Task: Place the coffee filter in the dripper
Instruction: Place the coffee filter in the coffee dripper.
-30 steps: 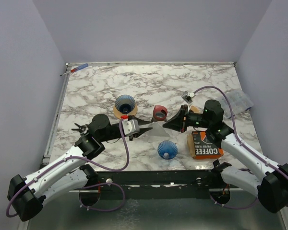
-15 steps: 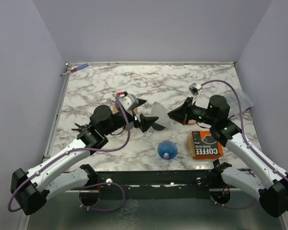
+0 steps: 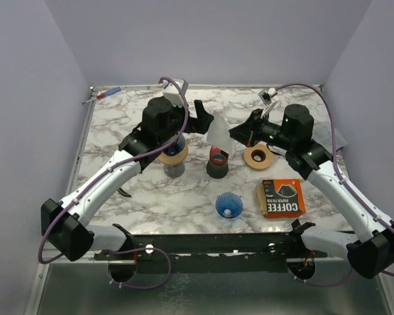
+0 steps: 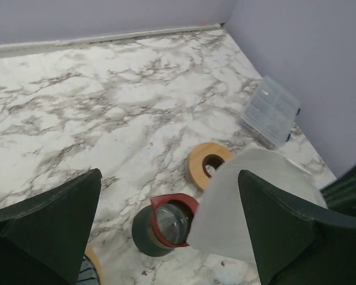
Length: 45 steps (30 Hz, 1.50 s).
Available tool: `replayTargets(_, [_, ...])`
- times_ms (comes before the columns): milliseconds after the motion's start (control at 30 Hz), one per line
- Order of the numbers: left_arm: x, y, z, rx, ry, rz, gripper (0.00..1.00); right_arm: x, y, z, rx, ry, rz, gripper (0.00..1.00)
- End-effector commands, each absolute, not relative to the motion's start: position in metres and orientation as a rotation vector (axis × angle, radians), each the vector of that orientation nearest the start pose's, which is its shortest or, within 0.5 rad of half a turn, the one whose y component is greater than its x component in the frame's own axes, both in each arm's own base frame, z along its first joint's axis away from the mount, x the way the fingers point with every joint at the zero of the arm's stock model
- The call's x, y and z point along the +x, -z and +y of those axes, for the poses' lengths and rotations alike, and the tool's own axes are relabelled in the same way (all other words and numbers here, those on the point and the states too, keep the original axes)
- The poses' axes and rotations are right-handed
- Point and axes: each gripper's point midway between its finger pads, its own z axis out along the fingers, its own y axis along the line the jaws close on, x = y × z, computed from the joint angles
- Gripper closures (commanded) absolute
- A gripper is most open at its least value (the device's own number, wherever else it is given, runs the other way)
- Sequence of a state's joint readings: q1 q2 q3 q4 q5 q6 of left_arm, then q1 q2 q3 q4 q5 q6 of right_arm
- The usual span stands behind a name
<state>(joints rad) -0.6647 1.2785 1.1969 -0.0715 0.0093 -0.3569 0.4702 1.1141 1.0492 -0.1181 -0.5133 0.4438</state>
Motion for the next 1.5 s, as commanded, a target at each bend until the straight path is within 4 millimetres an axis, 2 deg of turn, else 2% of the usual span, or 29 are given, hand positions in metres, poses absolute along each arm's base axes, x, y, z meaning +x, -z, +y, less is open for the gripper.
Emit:
replayTargets(0, [0.359, -0.319, -0.238, 0.073, 0.728, 1.879, 0.01, 0.282, -0.322, 0.262, -0.434, -1.120, 1.845, 1.00])
replayTargets(133, [0.380, -0.311, -0.191, -0.116, 0.682, 1.910, 0.01, 0.288, -0.334, 0.278, -0.471, -1.203, 1.826, 1.00])
replayTargets(267, [0.388, -0.306, -0.143, -0.236, 0.589, 1.911, 0.01, 0.297, -0.337, 0.290, -0.486, -1.225, 1.816, 1.00])
replayTargets(367, [0.389, -0.296, -0.103, -0.336, 0.485, 1.932, 0.01, 0.303, -0.340, 0.303, -0.506, -1.249, 1.820, 1.00])
replayTargets(467, [0.386, -0.281, -0.068, -0.435, 0.453, 1.964, 0.01, 0.309, -0.338, 0.318, -0.523, -1.252, 1.831, 1.00])
replayTargets(667, [0.376, -0.246, -0.026, -0.672, 0.408, 2.016, 0.01, 0.317, -0.341, 0.346, -0.531, -1.294, 1.838, 1.00])
replayTargets(767, [0.372, -0.241, -0.026, -0.688, 0.430, 2.024, 0.01, 0.318, -0.346, 0.356, -0.519, -1.328, 1.828, 1.00])
replayTargets(867, [0.366, -0.238, -0.028, -0.678, 0.447, 2.006, 0.01, 0.321, -0.341, 0.365, -0.511, -1.340, 1.853, 1.00])
replayTargets(933, [0.364, -0.246, -0.039, -0.537, 0.490, 1.985, 0.01, 0.321, -0.339, 0.369, -0.506, -1.337, 1.871, 1.00])
replayTargets(1033, [0.362, -0.261, -0.045, -0.464, 0.527, 1.925, 0.01, 0.324, -0.334, 0.369, -0.485, -1.301, 1.902, 1.00])
replayTargets(1267, [0.367, -0.268, -0.052, -0.500, 0.598, 1.915, 0.01, 0.330, -0.322, 0.375, -0.465, -1.190, 1.962, 1.00])
replayTargets(1467, [0.365, -0.259, -0.064, -0.525, 0.685, 1.951, 0.01, 0.333, -0.306, 0.386, -0.477, -1.094, 2.035, 1.00])
